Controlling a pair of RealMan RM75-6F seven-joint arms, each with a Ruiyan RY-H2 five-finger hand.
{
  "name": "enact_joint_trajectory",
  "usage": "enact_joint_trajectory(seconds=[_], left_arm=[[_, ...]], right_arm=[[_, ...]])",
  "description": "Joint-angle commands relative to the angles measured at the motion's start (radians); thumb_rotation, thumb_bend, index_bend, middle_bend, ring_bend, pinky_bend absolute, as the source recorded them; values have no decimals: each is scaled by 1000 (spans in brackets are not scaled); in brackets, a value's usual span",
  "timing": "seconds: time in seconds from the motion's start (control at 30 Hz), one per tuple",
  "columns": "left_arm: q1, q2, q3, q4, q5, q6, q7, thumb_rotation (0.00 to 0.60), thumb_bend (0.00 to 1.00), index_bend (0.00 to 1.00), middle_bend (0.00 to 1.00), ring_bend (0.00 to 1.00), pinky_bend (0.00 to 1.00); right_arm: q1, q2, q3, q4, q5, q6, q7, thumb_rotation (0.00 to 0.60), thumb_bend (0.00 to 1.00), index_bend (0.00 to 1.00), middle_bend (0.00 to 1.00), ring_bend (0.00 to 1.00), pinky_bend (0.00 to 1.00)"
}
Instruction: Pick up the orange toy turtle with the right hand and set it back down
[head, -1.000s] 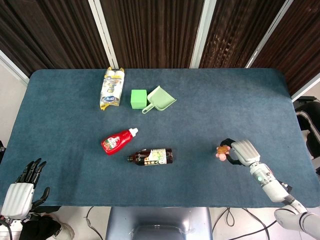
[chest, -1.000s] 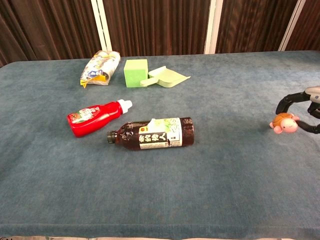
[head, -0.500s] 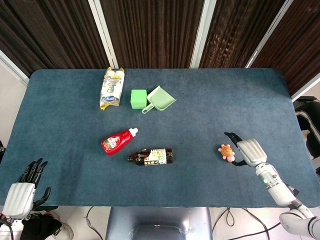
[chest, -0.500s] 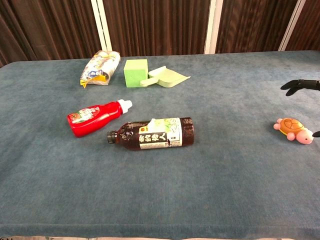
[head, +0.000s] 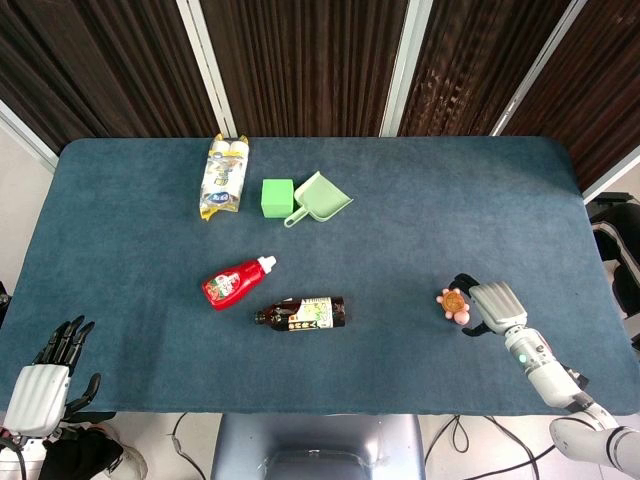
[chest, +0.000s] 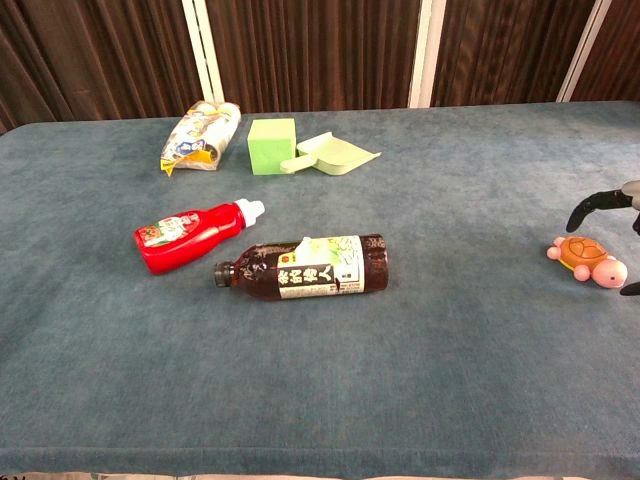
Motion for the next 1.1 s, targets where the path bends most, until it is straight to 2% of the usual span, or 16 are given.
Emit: enact_joint_trajectory(seconds=[0.03, 0.17, 0.23, 0.33, 0.43, 0.53, 0.6, 0.8, 1.1], left_arm=[[0, 0, 0, 0, 0, 0, -1, 600, 399, 19, 20, 38, 324], [0, -1, 1, 1, -1, -3, 0, 600, 399, 19, 20, 38, 324], [0, -1, 1, 2, -3, -3, -1, 600, 400, 19, 20, 38, 324], [2, -2, 1, 3, -5, -2, -3, 600, 400, 19, 19, 38, 323], [2, -2, 1, 4, -5, -2, -4, 600, 400, 19, 20, 38, 323], [2, -2, 1, 4, -4, -2, -4, 600, 399, 19, 20, 38, 324], [2, -3, 2, 5, -4, -3, -3, 600, 399, 19, 20, 38, 324], [2, -4, 1, 5, -5, -4, -1, 600, 399, 19, 20, 38, 324], [1, -5, 3, 4, -3, -6, 3, 600, 400, 19, 20, 39, 324]], right_arm=[[4, -23, 8, 27, 6, -3, 3, 600, 124, 429, 300, 933, 901], [10, -54, 15, 75, 3, -6, 45, 600, 135, 497, 343, 944, 912], [11, -66, 16, 98, -5, -1, 70, 600, 219, 553, 391, 956, 924], [11, -79, 14, 130, -17, 8, 104, 600, 461, 642, 469, 968, 936], [10, -86, 13, 144, -24, 16, 120, 600, 605, 688, 512, 973, 943], [8, -94, 12, 161, -33, 29, 135, 600, 897, 779, 594, 985, 954], [2, -106, 11, 183, -53, 66, 156, 600, 992, 814, 625, 989, 958], [-11, -124, 6, 221, -88, 137, 205, 600, 1000, 815, 645, 990, 959], [-18, -131, 7, 241, -100, 172, 219, 600, 1000, 800, 648, 991, 959]])
